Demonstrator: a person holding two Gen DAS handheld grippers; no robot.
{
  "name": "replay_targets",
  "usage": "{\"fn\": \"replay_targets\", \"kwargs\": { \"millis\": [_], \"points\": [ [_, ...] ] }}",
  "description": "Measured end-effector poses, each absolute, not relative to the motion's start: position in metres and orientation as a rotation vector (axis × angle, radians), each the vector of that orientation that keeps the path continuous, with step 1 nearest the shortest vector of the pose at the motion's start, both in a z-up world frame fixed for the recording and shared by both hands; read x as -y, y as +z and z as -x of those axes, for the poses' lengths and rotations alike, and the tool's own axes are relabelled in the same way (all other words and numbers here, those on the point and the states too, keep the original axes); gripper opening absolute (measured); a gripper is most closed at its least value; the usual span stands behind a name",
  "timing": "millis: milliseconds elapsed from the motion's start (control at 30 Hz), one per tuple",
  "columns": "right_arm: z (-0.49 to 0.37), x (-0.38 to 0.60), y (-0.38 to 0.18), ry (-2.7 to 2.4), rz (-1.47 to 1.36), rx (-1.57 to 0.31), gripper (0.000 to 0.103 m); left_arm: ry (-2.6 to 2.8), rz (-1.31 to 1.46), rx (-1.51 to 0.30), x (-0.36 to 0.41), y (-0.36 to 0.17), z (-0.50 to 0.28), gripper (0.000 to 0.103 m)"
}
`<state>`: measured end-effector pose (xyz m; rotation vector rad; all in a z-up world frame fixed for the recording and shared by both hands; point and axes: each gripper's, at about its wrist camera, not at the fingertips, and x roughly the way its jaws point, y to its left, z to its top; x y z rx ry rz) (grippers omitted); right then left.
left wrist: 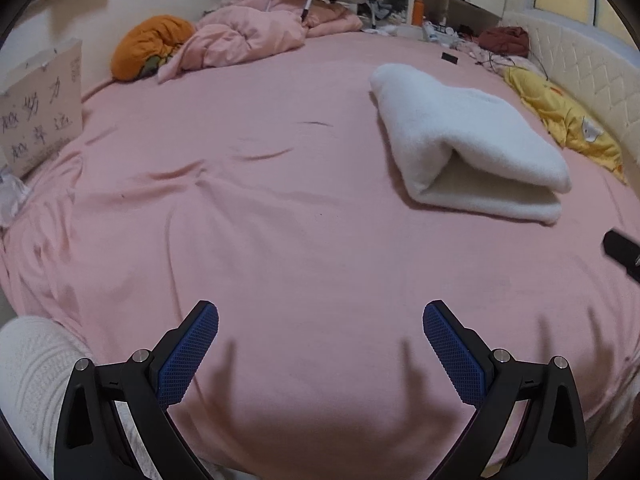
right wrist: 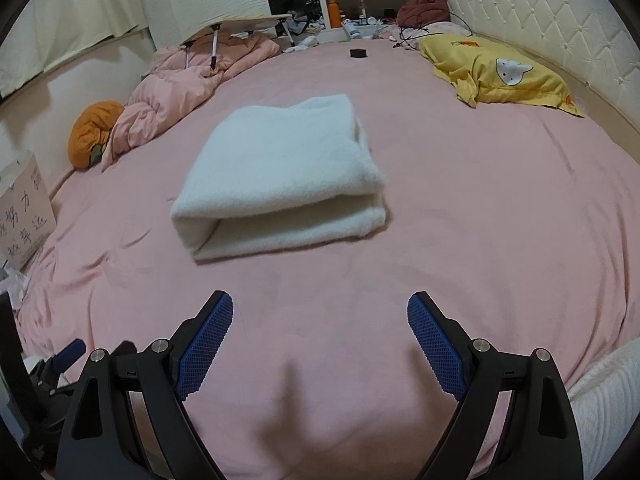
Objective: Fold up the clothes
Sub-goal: 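Move the left tool to the folded white cardigan and grasp its edge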
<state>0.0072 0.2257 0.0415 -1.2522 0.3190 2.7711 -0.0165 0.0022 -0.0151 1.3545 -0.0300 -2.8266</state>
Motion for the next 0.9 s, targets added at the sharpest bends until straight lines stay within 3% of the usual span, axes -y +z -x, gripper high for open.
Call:
{"fn": "replay_targets", "kwargs": {
  "millis": [167,333,533,733,800,833,900],
  "points": [
    [0.002,-0.263,0.056,2.728,1.12,-0.378,0.089,-2.894,-1.274,0.252,-0.028,0.001,0.033,0.103],
    [0.0,-0.332,0.07,2.617,0.977,-0.61,0.089,-2.997,-1.136,0.778,-0.107,0.013,0.07,0.103],
    [-0.01,-0.4,0.059,2.462,0.905,-0.971,0.089,-3.129,-1.271,0.928,-0.186,0.007,0.108,0.1],
    [-0.011,-0.417,0.052,2.443,0.904,-1.105,0.089,-3.108,-1.332,1.159,-0.249,-0.005,0.14,0.098],
    [-0.011,-0.42,0.05,2.442,0.906,-1.144,0.089,-3.089,-1.458,1.111,-0.251,-0.005,0.159,0.069],
    [-0.012,-0.422,0.049,2.44,0.909,-1.16,0.089,-3.103,-1.511,1.038,-0.248,-0.001,0.168,0.066],
    [-0.014,-0.428,0.045,2.434,0.914,-1.192,0.089,-3.134,-1.552,0.88,-0.237,0.011,0.176,0.023]
  ]
}}
